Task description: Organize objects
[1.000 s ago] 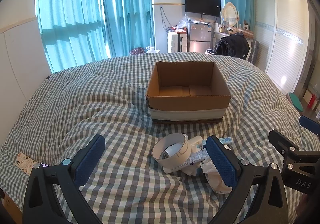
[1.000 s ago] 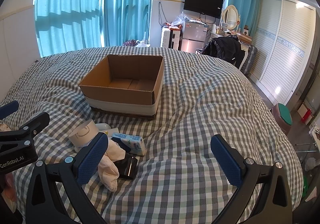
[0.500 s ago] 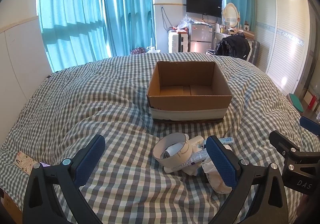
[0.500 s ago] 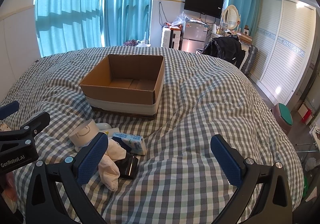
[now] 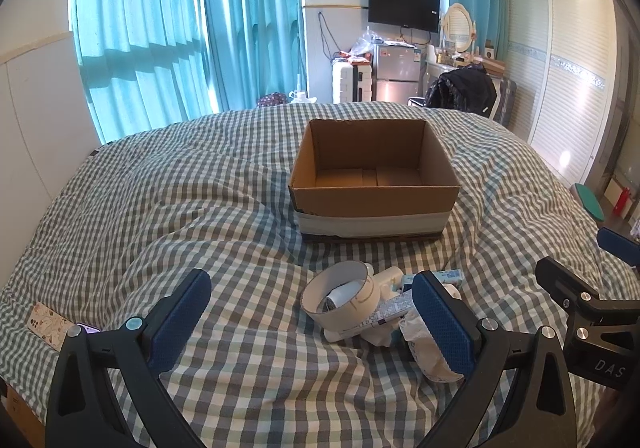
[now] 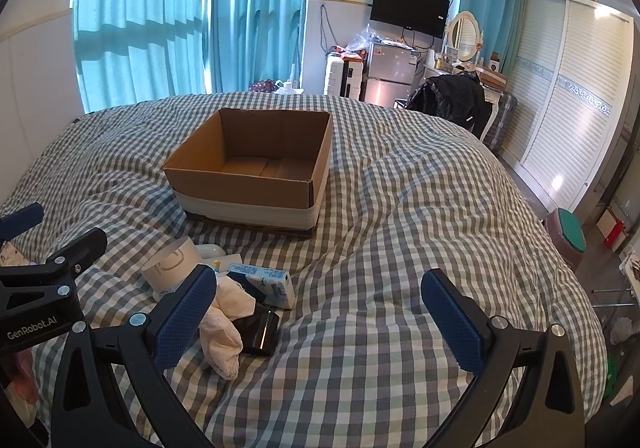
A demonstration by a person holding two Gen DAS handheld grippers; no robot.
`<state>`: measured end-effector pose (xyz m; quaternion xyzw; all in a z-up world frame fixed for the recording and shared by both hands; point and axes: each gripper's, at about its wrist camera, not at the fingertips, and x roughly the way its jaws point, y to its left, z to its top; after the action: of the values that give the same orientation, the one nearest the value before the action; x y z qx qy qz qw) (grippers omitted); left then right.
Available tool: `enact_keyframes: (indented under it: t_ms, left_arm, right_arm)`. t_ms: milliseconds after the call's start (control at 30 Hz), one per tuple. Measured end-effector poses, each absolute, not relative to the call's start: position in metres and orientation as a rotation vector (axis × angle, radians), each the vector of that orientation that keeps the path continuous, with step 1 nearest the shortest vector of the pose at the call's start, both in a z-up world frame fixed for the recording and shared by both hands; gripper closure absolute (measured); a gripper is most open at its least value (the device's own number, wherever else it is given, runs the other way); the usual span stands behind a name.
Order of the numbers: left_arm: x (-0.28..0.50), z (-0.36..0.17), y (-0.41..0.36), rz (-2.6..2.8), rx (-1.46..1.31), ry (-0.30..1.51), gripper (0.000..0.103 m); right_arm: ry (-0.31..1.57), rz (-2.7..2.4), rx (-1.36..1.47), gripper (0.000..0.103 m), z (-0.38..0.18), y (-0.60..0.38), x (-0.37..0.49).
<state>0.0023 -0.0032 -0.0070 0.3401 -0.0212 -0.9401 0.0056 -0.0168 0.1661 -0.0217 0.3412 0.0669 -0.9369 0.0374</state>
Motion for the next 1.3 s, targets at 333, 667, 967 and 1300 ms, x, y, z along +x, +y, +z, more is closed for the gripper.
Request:
enact_keyframes:
  t_ms: [333, 667, 967, 1300]
  left_arm:
    - [0.006, -0.004, -0.008, -2.934, 1.049, -0.047, 0.0]
    - [-0.009, -0.039, -0.004, -2.861, 1.169, -0.099, 0.0]
    - [-0.03, -0.085, -0.011, -2.754, 1.323, -0.167, 0.001]
    - [-0.055, -0.092, -0.003, -2.772, 1.368, -0.136, 0.001]
  right_arm:
    - [0.233, -2.854, 1.026, 0.0, -0.019, 0.159, -0.009]
    - [0.256, -2.747, 1.156, 0.009, -0.054, 0.154, -0.022]
    - [0.277, -2.489, 1.336, 0.047, -0.118, 0.13, -0.042]
    - [0.187, -2.577, 1.199, 0.091, -0.093, 0.157, -0.051]
